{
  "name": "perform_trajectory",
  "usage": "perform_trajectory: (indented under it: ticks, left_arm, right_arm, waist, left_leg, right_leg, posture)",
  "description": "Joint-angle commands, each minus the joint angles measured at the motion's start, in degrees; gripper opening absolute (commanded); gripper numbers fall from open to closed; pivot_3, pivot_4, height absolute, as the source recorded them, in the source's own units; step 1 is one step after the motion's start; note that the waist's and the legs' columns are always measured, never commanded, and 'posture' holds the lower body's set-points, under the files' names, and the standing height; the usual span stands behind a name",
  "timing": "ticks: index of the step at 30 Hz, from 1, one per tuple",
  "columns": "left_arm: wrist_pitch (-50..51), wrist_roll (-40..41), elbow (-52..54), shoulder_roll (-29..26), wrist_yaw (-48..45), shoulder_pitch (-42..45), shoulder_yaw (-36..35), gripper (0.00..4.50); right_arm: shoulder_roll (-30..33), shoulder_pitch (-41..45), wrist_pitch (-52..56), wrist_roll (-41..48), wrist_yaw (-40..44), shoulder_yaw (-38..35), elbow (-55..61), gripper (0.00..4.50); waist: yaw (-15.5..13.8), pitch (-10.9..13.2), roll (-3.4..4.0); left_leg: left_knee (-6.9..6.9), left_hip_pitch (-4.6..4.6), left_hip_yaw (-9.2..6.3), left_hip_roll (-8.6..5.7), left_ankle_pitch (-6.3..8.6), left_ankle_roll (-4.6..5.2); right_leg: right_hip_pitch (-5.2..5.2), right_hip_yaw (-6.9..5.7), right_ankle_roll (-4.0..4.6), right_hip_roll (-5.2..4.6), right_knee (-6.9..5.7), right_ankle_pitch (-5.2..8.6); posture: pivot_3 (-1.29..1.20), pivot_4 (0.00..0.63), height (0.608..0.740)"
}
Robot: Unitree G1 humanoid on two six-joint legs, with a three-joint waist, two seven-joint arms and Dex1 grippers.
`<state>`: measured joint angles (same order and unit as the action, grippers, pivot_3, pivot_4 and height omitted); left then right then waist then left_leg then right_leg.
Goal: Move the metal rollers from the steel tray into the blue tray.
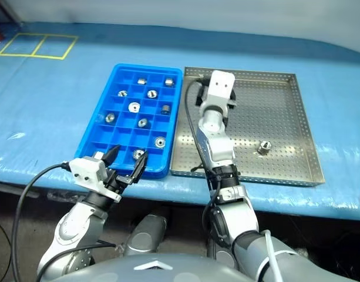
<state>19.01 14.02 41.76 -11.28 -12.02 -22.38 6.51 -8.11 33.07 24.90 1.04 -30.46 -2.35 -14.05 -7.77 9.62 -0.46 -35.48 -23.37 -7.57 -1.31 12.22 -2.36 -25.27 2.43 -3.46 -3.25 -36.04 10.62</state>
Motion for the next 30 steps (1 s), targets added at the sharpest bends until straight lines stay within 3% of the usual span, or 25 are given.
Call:
perform_trajectory:
  ticks: [1, 6, 9, 13, 30]
  left_arm:
    - [0.39, -0.53, 0.03, -1.6, -1.71, 1.68, 1.25, 4.5]
    - [0.48, 0.54, -1.74, -2.0, -2.81, 4.2, 1.03, 4.5]
    - [0.32, 0.78, -2.21, -1.82, -3.27, 4.7, 1.42, 4.5]
    - [0.3, 0.98, -2.47, -1.66, -3.72, 4.85, 1.34, 4.5]
    - [-0.17, 0.73, -2.9, -0.79, -3.24, 4.39, 0.94, 4.5]
  right_arm:
    - [-2.46, -2.86, 7.23, -4.16, -4.57, 0.64, 9.39, 4.46]
    - [-4.19, -8.98, 15.7, -8.16, -7.02, 1.6, 18.55, 4.46]
    - [-4.87, -10.86, 17.84, -9.04, -8.39, 0.5, 20.91, 4.46]
    - [-7.1, -11.53, 20.8, -7.25, -9.55, -2.61, 22.19, 4.46]
    - [-6.37, -7.15, 18.34, -4.11, -3.37, 0.57, 19.19, 4.46]
  waist:
    - [2.12, -0.02, 0.04]
    - [6.15, -0.04, 0.13]
    - [7.02, -0.02, 0.17]
    - [7.19, -0.02, 0.16]
    - [8.07, -0.02, 0.17]
  left_leg:
    - [0.0, 0.01, 0.02, 0.0, 0.0, 0.0]
    - [0.01, 0.33, -0.01, 0.0, 0.0, 0.04]
    - [-0.01, 0.79, -0.03, 0.01, 0.01, 0.08]
    - [-0.09, 0.77, -0.06, 0.0, -0.05, 0.18]
    - [-0.05, 0.76, -0.07, 0.0, -0.06, 0.19]
  right_leg:
    - [0.0, 0.04, 0.01, 0.0, -0.02, -0.01]
    - [0.3, 0.02, -0.21, -0.01, -0.07, 0.14]
    - [0.73, 0.0, -0.25, -0.03, -0.05, 0.19]
    - [0.77, -0.04, -0.29, -0.04, -0.05, 0.17]
    - [0.75, -0.05, -0.3, -0.07, -0.04, 0.16]
  posture:
    - [0.19, 0.15, 0.74]
    - [0.16, 0.15, 0.74]
    - [0.16, 0.15, 0.74]
    - [0.15, 0.15, 0.74]
    - [0.18, 0.15, 0.74]
